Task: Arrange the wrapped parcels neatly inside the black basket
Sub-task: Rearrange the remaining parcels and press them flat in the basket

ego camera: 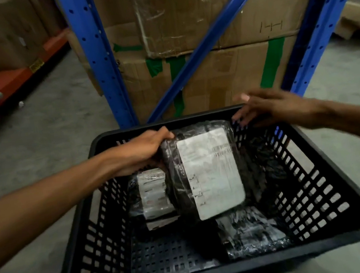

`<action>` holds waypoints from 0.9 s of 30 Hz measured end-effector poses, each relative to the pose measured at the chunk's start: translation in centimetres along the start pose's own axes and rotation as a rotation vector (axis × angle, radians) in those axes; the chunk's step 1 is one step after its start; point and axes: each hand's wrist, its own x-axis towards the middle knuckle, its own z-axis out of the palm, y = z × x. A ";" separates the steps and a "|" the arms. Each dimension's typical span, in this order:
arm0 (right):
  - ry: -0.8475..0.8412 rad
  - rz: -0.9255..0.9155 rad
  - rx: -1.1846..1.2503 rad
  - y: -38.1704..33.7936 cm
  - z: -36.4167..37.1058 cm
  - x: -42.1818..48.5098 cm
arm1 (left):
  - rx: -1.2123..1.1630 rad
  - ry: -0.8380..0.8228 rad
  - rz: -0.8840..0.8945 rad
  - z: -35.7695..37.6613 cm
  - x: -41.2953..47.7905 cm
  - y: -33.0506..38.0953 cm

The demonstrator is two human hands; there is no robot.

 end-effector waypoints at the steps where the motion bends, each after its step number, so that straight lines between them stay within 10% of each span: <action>1: -0.087 0.112 0.105 0.1 1.5 -0.3 | -0.099 -0.019 -0.036 -0.1 -0.6 -0.5; 4: -0.320 0.268 0.425 0.7 7.2 -1.6 | -0.215 0.002 -0.059 -0.6 -0.9 -1.7; 13: -0.136 0.383 0.693 1.1 13.0 1.0 | -0.521 0.274 -0.303 -0.1 -0.8 -5.0; 20: -0.191 0.382 0.737 0.2 17.3 6.3 | -0.211 0.600 -0.237 -0.2 -0.7 -9.0; 27: -0.143 0.327 0.140 4.6 24.0 10.5 | 0.395 0.424 -0.372 -1.1 -0.4 -11.1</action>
